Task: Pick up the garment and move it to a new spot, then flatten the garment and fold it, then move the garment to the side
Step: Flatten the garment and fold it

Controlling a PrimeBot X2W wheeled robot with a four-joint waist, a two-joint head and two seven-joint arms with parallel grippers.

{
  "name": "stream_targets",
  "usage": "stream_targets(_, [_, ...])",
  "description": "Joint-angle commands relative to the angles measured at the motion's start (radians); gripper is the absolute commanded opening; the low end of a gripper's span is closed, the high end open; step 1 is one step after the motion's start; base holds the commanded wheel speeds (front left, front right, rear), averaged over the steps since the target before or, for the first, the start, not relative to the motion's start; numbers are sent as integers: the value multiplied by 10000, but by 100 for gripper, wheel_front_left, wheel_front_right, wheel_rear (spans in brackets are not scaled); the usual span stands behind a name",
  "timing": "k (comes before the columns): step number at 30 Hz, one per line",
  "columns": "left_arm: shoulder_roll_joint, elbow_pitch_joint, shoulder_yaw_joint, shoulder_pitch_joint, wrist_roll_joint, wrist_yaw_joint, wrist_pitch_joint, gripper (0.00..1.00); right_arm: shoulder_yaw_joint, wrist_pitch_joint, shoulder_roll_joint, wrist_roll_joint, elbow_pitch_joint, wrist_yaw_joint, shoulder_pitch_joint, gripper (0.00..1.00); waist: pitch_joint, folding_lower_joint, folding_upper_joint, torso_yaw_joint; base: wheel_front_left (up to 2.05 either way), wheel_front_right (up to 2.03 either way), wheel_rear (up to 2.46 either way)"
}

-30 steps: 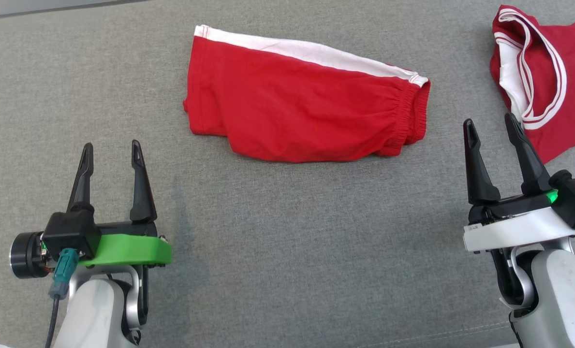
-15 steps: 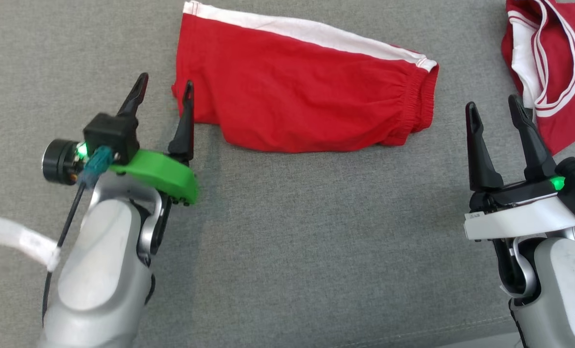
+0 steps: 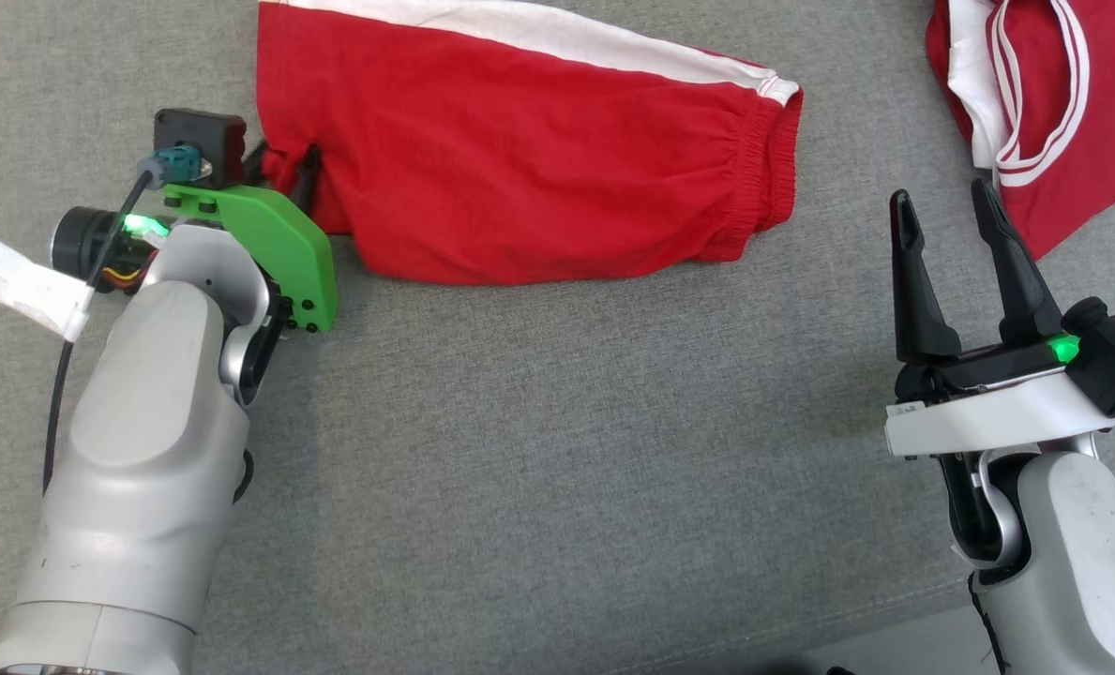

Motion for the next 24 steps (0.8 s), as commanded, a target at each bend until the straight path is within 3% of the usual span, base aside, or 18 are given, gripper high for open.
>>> stream_targets(1, [0, 395, -153, 310, 47, -31, 235, 0, -39, -62, 7, 37, 38, -12, -80, 100, -18, 0, 0, 21, 0, 0, 0])
stream_targets(11, [72, -636, -45, 1950, -199, 376, -860, 0, -103, -83, 5, -30, 215, -12, 354, 100, -685, 0, 0, 296, 0, 0, 0])
stream_targets(17, [211, -2286, 227, 4033, -543, 833, -1108, 0, -116, 109, 94, -132, 146, -12, 912, 100, -1400, 0, 0, 502, 0, 0, 0])
stream_targets(21, [276, -3383, 183, 4867, -719, 775, -1164, 0, -255, 286, 115, -145, -103, -12, 1193, 100, -1600, 0, 0, 663, 0, 0, 0])
stream_targets(22, [290, -3562, 228, 4965, -742, 812, -1255, 68, -276, 329, 118, -154, -168, -12, 1256, 100, -1633, 0, 0, 692, 0, 0, 0])
stream_targets(23, [313, -3754, 291, 5057, -775, 863, -1404, 100, -279, 405, 126, -165, -248, -12, 1314, 100, -1681, 0, 0, 713, 0, 0, 0])
stream_targets(24, [288, -3867, 347, 5151, -838, 901, -1533, 100, -277, 442, 113, -184, -304, -12, 1339, 100, -1711, 0, 0, 727, 0, 0, 0])
